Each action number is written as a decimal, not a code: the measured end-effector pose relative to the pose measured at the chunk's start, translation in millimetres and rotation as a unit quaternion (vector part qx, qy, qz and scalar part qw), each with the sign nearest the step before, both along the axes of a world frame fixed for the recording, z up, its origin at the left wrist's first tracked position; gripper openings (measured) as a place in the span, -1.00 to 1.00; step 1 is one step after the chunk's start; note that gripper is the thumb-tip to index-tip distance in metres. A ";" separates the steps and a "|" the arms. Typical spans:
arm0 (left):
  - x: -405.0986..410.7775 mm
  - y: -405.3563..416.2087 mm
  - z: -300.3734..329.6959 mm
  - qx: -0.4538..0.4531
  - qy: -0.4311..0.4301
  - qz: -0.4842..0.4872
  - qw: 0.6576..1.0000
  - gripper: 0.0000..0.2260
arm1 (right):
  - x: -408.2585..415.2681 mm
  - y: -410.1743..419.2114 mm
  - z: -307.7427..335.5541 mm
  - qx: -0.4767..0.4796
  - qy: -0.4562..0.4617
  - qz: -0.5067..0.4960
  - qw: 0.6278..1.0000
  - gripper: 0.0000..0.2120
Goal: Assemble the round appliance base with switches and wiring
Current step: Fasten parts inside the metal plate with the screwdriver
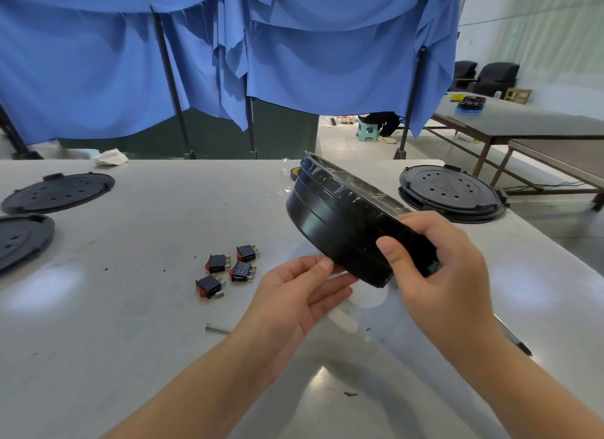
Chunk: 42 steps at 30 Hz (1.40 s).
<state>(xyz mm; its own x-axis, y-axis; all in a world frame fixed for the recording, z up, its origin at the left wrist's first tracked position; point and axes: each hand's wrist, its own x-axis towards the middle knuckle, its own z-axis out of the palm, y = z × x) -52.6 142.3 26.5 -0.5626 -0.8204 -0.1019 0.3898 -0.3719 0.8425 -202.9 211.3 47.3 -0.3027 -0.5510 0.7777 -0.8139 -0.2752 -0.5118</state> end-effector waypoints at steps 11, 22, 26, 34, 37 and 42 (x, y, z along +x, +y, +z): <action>-11.5 16.2 -5.1 -0.056 -0.043 0.020 0.997 -0.78 | 4.0 -3.3 -6.5 0.002 0.044 -0.015 0.999 -0.82; -10.3 17.5 -5.4 -0.144 -0.082 0.017 0.986 -0.78 | -0.9 1.9 5.1 0.020 -0.017 0.015 1.000 -0.90; -4.9 18.5 -1.0 -0.252 -0.083 0.052 0.963 -0.82 | -7.0 3.9 17.3 0.001 -0.064 0.024 0.998 -0.93; 4.4 15.0 26.7 -0.399 -0.039 0.138 0.906 -0.88 | -14.5 7.2 45.9 -0.005 -0.260 0.078 0.962 -0.88; 3.6 11.5 41.7 -0.437 -0.038 0.147 0.887 -0.88 | -14.6 8.7 55.5 0.001 -0.339 0.106 0.935 -0.93; 2.3 11.2 61.0 -0.483 -0.049 0.142 0.863 -0.91 | -19.6 11.6 65.3 0.065 -0.443 0.172 0.878 -0.77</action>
